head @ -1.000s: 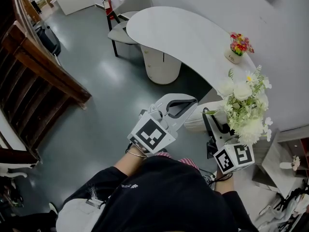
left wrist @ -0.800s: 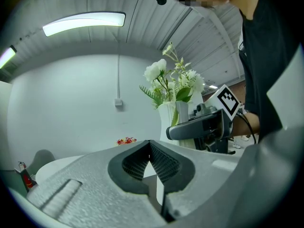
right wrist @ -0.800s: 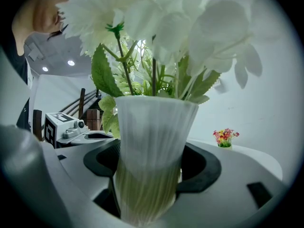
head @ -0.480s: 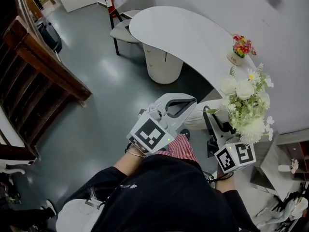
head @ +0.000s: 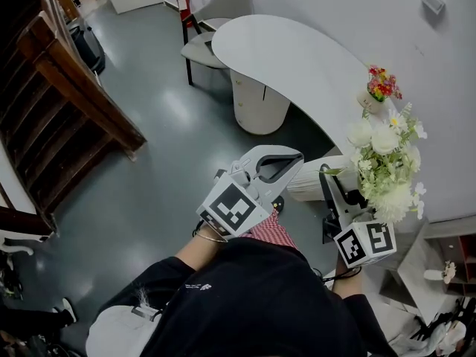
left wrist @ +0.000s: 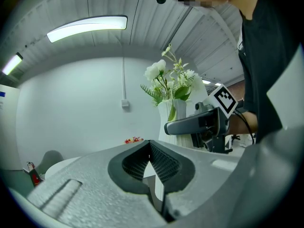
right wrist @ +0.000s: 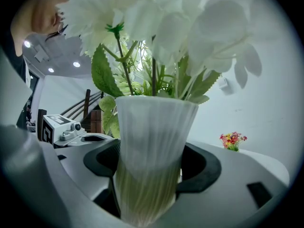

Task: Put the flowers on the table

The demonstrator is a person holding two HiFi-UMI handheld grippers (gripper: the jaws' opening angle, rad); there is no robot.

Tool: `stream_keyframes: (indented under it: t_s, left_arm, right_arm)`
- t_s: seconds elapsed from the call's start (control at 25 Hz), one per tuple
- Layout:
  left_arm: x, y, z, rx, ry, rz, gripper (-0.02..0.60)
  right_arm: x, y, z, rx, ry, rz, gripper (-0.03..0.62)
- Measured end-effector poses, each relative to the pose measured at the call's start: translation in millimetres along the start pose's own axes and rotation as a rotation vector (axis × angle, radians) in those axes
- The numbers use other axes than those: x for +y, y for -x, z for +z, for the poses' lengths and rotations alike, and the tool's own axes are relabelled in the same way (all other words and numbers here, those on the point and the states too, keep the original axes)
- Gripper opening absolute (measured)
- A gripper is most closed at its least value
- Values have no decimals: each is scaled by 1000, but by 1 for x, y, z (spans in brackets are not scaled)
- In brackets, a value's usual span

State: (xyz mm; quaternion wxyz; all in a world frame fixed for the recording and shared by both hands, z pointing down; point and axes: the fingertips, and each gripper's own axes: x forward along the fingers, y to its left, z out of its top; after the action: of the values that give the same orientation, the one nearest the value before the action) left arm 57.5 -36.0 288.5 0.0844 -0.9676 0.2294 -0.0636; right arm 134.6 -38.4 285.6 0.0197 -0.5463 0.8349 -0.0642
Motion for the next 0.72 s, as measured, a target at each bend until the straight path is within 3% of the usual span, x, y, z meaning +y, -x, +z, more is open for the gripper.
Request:
stream_keyframes:
  t_s: [0.72]
  left_arm:
    - [4,-2,-1,-4,-17,-41,-2]
  right_arm:
    - [-2,-3,0,-12,-6,-47,365]
